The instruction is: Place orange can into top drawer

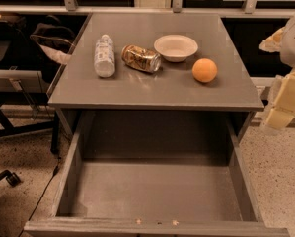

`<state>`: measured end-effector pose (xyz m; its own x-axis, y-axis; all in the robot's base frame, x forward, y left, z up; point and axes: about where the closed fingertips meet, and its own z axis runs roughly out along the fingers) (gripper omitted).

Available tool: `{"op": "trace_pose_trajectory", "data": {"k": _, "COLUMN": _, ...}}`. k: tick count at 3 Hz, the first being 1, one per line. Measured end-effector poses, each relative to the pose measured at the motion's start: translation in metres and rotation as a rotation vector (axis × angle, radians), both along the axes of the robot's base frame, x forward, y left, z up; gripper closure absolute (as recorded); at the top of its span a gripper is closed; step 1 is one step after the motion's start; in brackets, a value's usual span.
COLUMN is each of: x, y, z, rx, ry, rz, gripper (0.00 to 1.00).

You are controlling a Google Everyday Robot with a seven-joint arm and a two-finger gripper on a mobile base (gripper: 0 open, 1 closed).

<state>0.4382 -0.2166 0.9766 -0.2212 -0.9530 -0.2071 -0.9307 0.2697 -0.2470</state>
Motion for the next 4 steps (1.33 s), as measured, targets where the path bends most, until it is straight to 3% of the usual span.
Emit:
{"op": "trace_pose_trajectory", "data": {"k": 1, "x": 0.000, "y": 0.000, "z": 0.000, "rx": 0.000, "ry": 0.000, "rz": 0.000, "gripper": 0.00}}
{"op": "trace_pose_trajectory", "data": {"k": 2, "x": 0.009, "y": 0.011, "z": -0.002, "rx": 0.074, "ry": -0.026, "rz": -0.043, "gripper": 0.00}}
{"op": "trace_pose_trajectory", "data": {"k": 4, "x": 0.050, "y": 0.051, "z": -0.011, "rx": 0.209, "ry": -0.051, "rz": -0.089, "gripper": 0.00}}
